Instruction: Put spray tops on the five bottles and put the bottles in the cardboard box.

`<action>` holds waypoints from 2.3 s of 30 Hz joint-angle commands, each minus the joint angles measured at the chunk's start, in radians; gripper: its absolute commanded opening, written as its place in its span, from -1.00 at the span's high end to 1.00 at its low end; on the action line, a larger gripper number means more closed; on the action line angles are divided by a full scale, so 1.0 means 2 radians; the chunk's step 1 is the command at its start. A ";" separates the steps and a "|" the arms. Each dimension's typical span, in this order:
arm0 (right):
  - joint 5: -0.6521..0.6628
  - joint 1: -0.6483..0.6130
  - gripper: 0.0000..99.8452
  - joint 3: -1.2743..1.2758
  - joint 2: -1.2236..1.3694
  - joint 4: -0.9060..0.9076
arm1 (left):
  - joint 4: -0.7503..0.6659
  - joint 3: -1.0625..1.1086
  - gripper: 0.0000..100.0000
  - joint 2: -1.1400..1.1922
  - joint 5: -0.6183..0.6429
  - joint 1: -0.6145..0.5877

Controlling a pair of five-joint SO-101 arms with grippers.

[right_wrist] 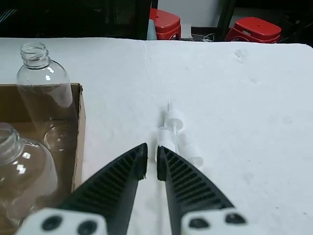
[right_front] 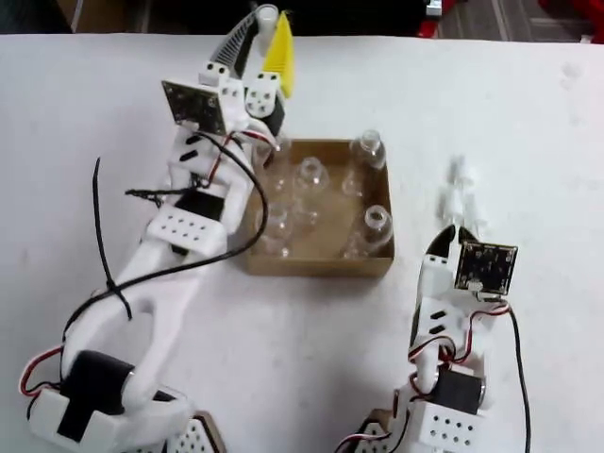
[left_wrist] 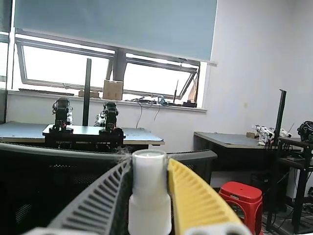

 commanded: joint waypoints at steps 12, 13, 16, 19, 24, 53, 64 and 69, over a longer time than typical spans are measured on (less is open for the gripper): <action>0.003 0.003 0.96 0.005 0.000 -0.007 | -0.015 -0.020 0.95 0.008 0.001 -0.010; 0.003 0.003 0.96 0.005 0.000 -0.007 | -0.015 -0.020 0.95 0.008 0.001 -0.010; 0.004 0.003 0.96 0.005 0.000 -0.007 | -0.015 -0.020 0.95 0.008 0.001 -0.010; 0.004 0.003 0.96 0.005 0.000 -0.007 | -0.015 -0.021 0.95 0.008 0.001 -0.018; 0.005 0.002 0.96 0.005 0.000 -0.007 | -0.015 -0.021 0.95 0.006 0.001 -0.032; 0.005 0.002 0.96 0.005 0.000 -0.007 | -0.044 0.048 0.95 0.084 0.001 -0.008; 0.005 0.002 0.96 0.005 0.000 -0.008 | -0.082 0.091 0.94 0.105 0.002 -0.003; 0.005 0.002 0.96 0.005 0.000 -0.008 | -0.078 0.114 0.67 0.085 0.002 -0.002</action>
